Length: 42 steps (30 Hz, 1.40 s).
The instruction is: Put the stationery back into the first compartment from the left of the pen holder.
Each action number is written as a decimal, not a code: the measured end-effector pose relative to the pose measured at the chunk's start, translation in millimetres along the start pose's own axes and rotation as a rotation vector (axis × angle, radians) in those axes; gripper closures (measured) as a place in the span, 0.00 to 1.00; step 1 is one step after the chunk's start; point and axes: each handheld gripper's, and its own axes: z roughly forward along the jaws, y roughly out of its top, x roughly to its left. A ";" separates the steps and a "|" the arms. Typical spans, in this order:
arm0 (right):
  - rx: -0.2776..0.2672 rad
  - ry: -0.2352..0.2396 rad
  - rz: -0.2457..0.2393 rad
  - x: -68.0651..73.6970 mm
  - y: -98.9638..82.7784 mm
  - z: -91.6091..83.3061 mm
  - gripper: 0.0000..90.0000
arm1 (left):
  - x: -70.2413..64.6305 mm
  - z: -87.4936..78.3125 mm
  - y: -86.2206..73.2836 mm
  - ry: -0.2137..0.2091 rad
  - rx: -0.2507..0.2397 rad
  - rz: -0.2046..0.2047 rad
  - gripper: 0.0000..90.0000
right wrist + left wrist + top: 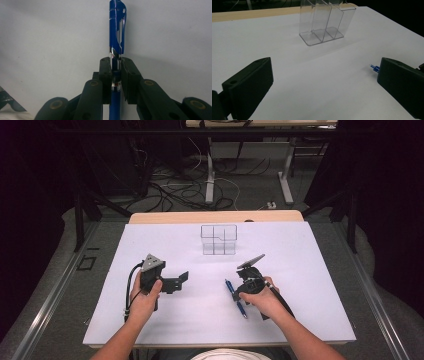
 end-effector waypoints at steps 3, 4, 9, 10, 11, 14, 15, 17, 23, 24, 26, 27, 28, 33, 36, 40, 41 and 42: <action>-0.038 0.006 -0.004 0.4 -0.2 -0.7 0.89 | 0.2 0.0 -0.1 0.001 0.000 0.000 0.00; -0.037 0.003 -0.005 0.9 0.1 -2.1 0.89 | 0.3 0.2 0.0 0.000 -0.002 0.002 0.00; -0.037 -0.056 -0.055 2.5 1.6 -8.9 0.89 | -0.1 0.1 -0.1 -0.003 0.001 -0.005 0.00; -0.045 -0.057 -0.052 3.3 1.5 -9.8 0.89 | -0.1 0.1 -0.1 -0.003 0.001 -0.004 0.00; -0.059 -0.058 -0.063 3.1 1.4 -10.5 0.89 | 0.1 0.3 -0.1 -0.003 -0.002 -0.001 0.00; -0.128 -0.052 -0.080 3.7 0.4 -11.0 0.89 | 0.2 0.4 -0.1 -0.004 -0.001 -0.001 0.00; -0.137 -0.055 -0.083 4.3 0.4 -11.8 0.89 | 0.2 0.4 -0.1 -0.004 -0.001 -0.001 0.00; -0.205 -0.046 -0.100 4.2 0.3 -11.3 0.89 | 0.4 0.3 0.0 -0.002 0.000 0.003 0.00; -0.240 -0.075 -0.130 4.5 0.7 -21.6 0.89 | 0.4 0.6 -0.1 -0.001 -0.001 0.004 0.00; -0.259 -0.079 -0.143 4.1 0.4 -23.1 0.89 | 0.5 0.5 0.0 -0.001 0.000 0.005 0.00; -0.287 -0.089 -0.165 4.3 0.3 -25.3 0.89 | 0.5 0.5 0.0 -0.002 0.000 0.005 0.00; -0.300 -0.093 -0.171 4.5 0.2 -26.2 0.89 | 0.5 0.4 0.1 -0.002 0.000 0.004 0.00; -0.322 -0.088 -0.171 5.0 0.0 -27.2 0.89 | 0.6 0.3 0.1 -0.002 0.000 0.004 0.00; -0.386 -0.120 -0.214 5.7 -0.9 -33.1 0.89 | 0.5 0.3 0.1 -0.002 -0.001 0.005 0.00; -0.422 -0.130 -0.235 7.5 -1.9 -35.4 0.89 | 0.3 0.5 0.0 -0.005 -0.001 0.001 0.00; -0.447 -0.149 -0.282 10.3 -3.1 -35.5 0.89 | 0.5 0.5 0.0 -0.002 -0.001 0.004 0.00; -0.458 -0.161 -0.298 10.9 -3.5 -35.2 0.89 | 0.4 0.6 -0.1 -0.005 -0.001 0.001 0.00; -0.463 -0.165 -0.309 11.8 -4.0 -35.4 0.89 | 0.4 0.6 -0.1 -0.005 -0.001 0.001 0.00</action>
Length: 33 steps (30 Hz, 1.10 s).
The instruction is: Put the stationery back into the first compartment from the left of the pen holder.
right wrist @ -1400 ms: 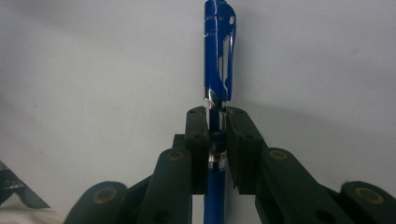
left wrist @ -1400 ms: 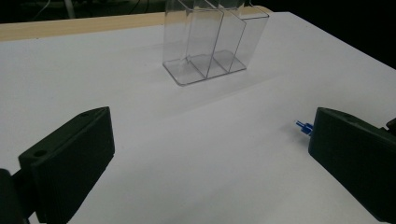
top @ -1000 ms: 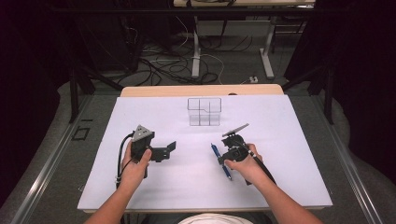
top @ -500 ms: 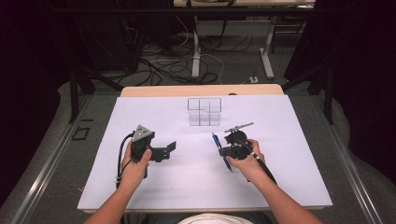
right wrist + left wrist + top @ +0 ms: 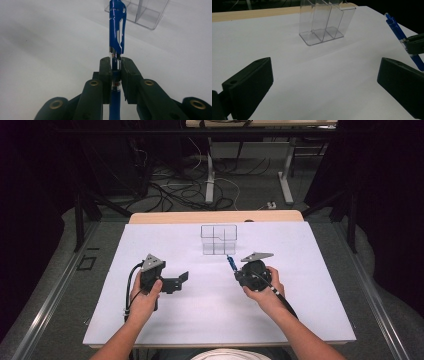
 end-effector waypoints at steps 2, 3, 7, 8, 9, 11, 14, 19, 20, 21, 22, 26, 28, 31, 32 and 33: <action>-0.023 -0.007 -0.029 2.2 -0.3 -0.8 0.89 | -0.3 0.3 -0.3 -0.001 -0.001 -0.007 0.00; -0.039 -0.015 -0.047 3.7 -0.6 -0.6 0.89 | -0.3 0.5 -0.4 -0.001 -0.002 -0.008 0.00; -0.068 -0.065 -0.150 10.0 -0.3 -2.6 0.89 | 0.5 0.7 -0.5 0.002 0.003 0.003 0.00; -0.082 -0.081 -0.174 11.1 0.0 -2.5 0.89 | 0.5 0.7 -0.5 0.002 0.003 0.003 0.00; -0.088 -0.099 -0.199 12.1 0.6 -2.8 0.89 | 0.5 0.7 -0.4 0.001 0.003 0.003 0.00; -0.109 -0.128 -0.263 14.0 1.8 -3.3 0.89 | 0.7 0.4 -0.2 0.001 0.002 0.004 0.00; -0.114 -0.166 -0.380 17.0 4.1 -3.8 0.89 | 1.2 0.5 -0.5 0.001 0.004 0.000 0.00; -0.089 -0.217 -0.560 23.8 3.7 -4.2 0.89 | 1.4 0.5 -0.1 -0.001 0.000 0.004 0.00; -0.085 -0.222 -0.594 24.8 3.4 -4.5 0.89 | 1.6 0.6 -0.1 -0.001 0.000 0.004 0.00; -0.086 -0.228 -0.633 26.3 3.0 -4.8 0.89 | 1.6 0.7 -0.2 -0.001 0.000 0.004 0.00; -0.081 -0.233 -0.655 27.6 2.7 -5.6 0.89 | 1.7 0.7 -0.2 -0.001 0.001 0.005 0.00; -0.092 -0.277 -0.818 35.0 -0.6 -7.6 0.89 | 2.1 0.4 0.2 0.000 0.002 0.003 0.00; -0.110 -0.302 -0.899 38.2 -3.1 -7.9 0.89 | 2.2 0.1 0.2 0.003 0.003 -0.002 0.00; -0.153 -0.362 -1.051 41.4 -6.3 -7.4 0.89 | 2.7 -0.3 0.4 0.002 0.002 -0.002 0.00; -0.159 -0.374 -1.078 42.7 -7.6 -7.3 0.89 | 2.3 -0.1 0.5 0.000 -0.002 -0.011 0.00; -0.160 -0.402 -1.127 44.5 -8.9 -7.6 0.89 | 2.3 -0.1 0.5 0.000 -0.002 -0.011 0.00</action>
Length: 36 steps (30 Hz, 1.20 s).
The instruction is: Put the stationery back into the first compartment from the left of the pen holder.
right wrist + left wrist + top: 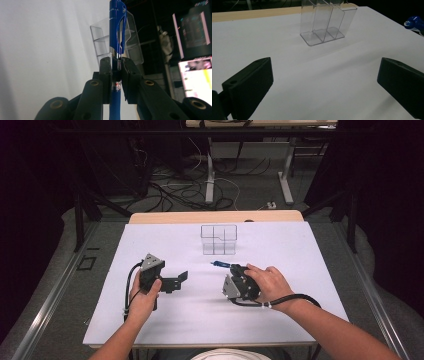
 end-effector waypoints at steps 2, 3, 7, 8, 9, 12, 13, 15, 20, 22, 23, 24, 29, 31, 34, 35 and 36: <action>-0.012 -0.036 -0.082 3.5 0.7 0.3 0.89 | 0.1 0.0 0.1 0.000 0.000 0.000 0.00; -0.019 -0.046 -0.107 4.5 0.7 0.6 0.89 | 0.2 -0.1 0.2 -0.001 0.001 0.001 0.00; -0.033 -0.093 -0.245 7.0 0.4 1.0 0.89 | 1.0 -0.5 0.8 0.000 0.002 0.005 0.00; -0.018 -0.094 -0.269 7.1 0.7 -0.3 0.89 | 1.2 -0.5 1.0 0.000 0.002 0.005 0.00; -0.032 -0.094 -0.300 7.2 0.4 0.2 0.89 | 1.3 -0.5 1.1 0.000 0.002 0.004 0.00; -0.020 -0.075 -0.367 6.4 0.9 -1.6 0.89 | 1.2 -0.6 1.7 0.001 0.001 0.009 0.00; -0.003 -0.045 -0.381 5.4 1.6 -2.7 0.89 | 1.0 -0.6 1.9 0.001 0.000 0.009 0.00; -0.018 -0.054 -0.421 4.4 2.1 -3.2 0.89 | 0.9 -0.1 2.2 -0.001 -0.005 0.010 0.00; -0.022 -0.045 -0.473 4.7 3.5 -5.1 0.89 | 0.9 0.3 2.2 -0.002 -0.001 0.011 0.00; -0.019 -0.043 -0.514 5.4 4.5 -6.7 0.88 | 0.8 0.1 2.4 -0.002 0.000 0.009 0.00; -0.027 -0.053 -0.529 6.7 4.4 -7.0 0.89 | 0.7 0.2 2.5 -0.002 -0.004 0.006 0.00; -0.020 -0.041 -0.546 6.1 5.3 -7.7 0.88 | 1.0 -0.1 2.7 -0.002 -0.001 0.010 0.00; -0.022 -0.035 -0.671 8.5 5.2 -7.4 0.88 | -0.2 0.6 4.2 -0.011 -0.006 0.007 0.00; -0.018 -0.036 -0.704 9.1 4.3 -7.5 0.88 | -0.6 0.5 5.8 -0.013 -0.004 0.011 0.00; -0.032 -0.051 -0.770 7.0 4.1 -7.5 0.88 | -1.4 0.5 10.9 -0.036 -0.003 0.035 0.00; -0.028 -0.063 -0.778 7.0 3.6 -7.9 0.88 | -2.1 0.6 12.1 -0.039 -0.002 0.037 0.00; -0.033 -0.067 -0.784 6.7 3.2 -7.7 0.88 | -2.5 0.9 14.1 -0.052 -0.003 0.054 0.00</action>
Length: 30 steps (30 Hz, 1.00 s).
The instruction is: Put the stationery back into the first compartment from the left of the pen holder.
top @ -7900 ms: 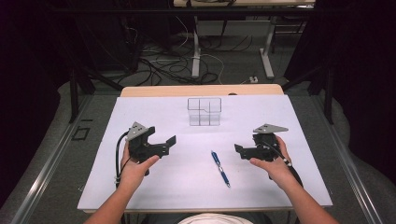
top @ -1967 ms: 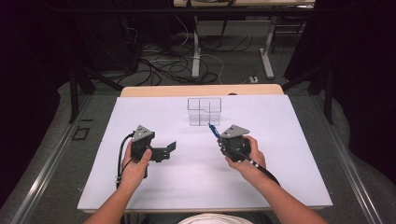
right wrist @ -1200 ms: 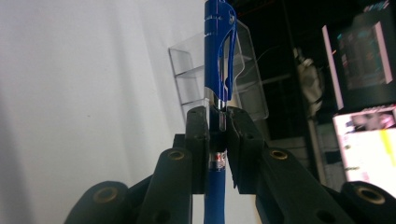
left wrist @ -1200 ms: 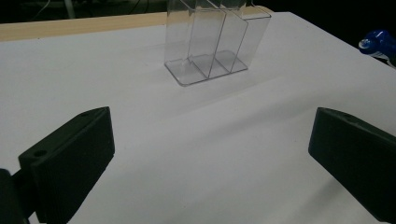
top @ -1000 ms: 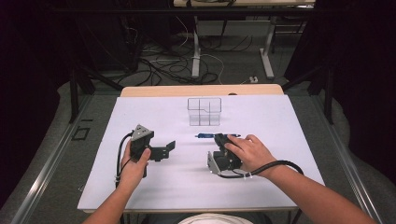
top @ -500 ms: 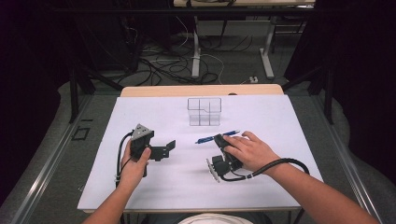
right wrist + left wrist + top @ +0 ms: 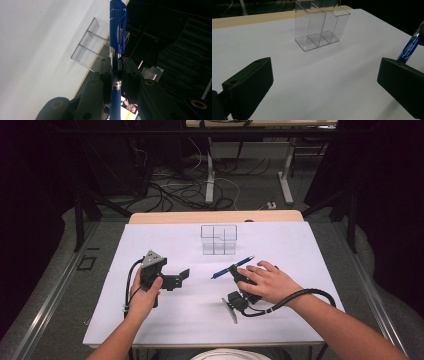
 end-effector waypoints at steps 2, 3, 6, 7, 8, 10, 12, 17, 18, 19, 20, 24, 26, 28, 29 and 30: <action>0.000 -0.006 -0.025 -1.2 -0.9 0.3 0.88 | -1.0 0.5 2.4 -0.017 0.000 0.008 0.00; 0.004 -0.008 -0.015 -0.1 -1.4 0.2 0.88 | -2.0 1.4 4.0 -0.021 0.004 0.018 0.00; 0.005 -0.015 -0.044 -0.6 -2.3 0.2 0.88 | -4.6 4.1 7.0 -0.014 0.023 0.043 0.00; 0.006 -0.018 -0.051 -0.4 -2.4 0.1 0.88 | -5.7 5.9 8.2 -0.014 0.033 0.047 0.00; 0.003 -0.025 -0.059 0.3 -2.6 0.4 0.88 | -6.2 6.8 9.0 -0.017 0.040 0.053 0.00; 0.000 -0.027 -0.069 0.9 -2.8 0.7 0.88 | -9.1 9.4 11.0 -0.030 0.049 0.057 0.00; -0.002 -0.030 -0.072 1.0 -2.9 1.0 0.88 | -13.1 11.7 12.8 -0.055 0.062 0.074 0.00; -0.018 -0.031 -0.076 0.8 -2.0 1.9 0.88 | -26.8 18.6 16.8 -0.076 0.074 0.142 0.07; -0.026 -0.033 -0.073 1.2 -1.7 2.2 0.88 | -30.2 21.0 17.5 -0.082 0.077 0.155 0.09; -0.030 -0.033 -0.078 1.2 -1.2 2.3 0.88 | -32.3 22.8 18.5 -0.097 0.083 0.163 0.11; -0.030 -0.030 -0.080 1.2 -0.6 2.2 0.88 | -34.2 24.5 19.1 -0.098 0.084 0.175 0.12; -0.023 -0.017 -0.088 1.4 0.5 2.4 0.88 | -41.9 29.8 22.6 -0.118 0.097 0.208 0.18; -0.028 -0.019 -0.086 1.6 0.3 3.0 0.88 | -46.0 32.2 23.8 -0.131 0.101 0.223 0.19; -0.028 -0.019 -0.088 1.5 0.3 3.1 0.88 | -50.8 34.0 25.2 -0.134 0.108 0.254 0.23; -0.029 -0.020 -0.091 1.5 0.2 3.2 0.88 | -52.5 34.3 26.7 -0.141 0.121 0.276 0.24; -0.032 -0.020 -0.087 1.9 0.2 3.4 0.88 | -55.1 35.5 27.1 -0.144 0.122 0.285 0.26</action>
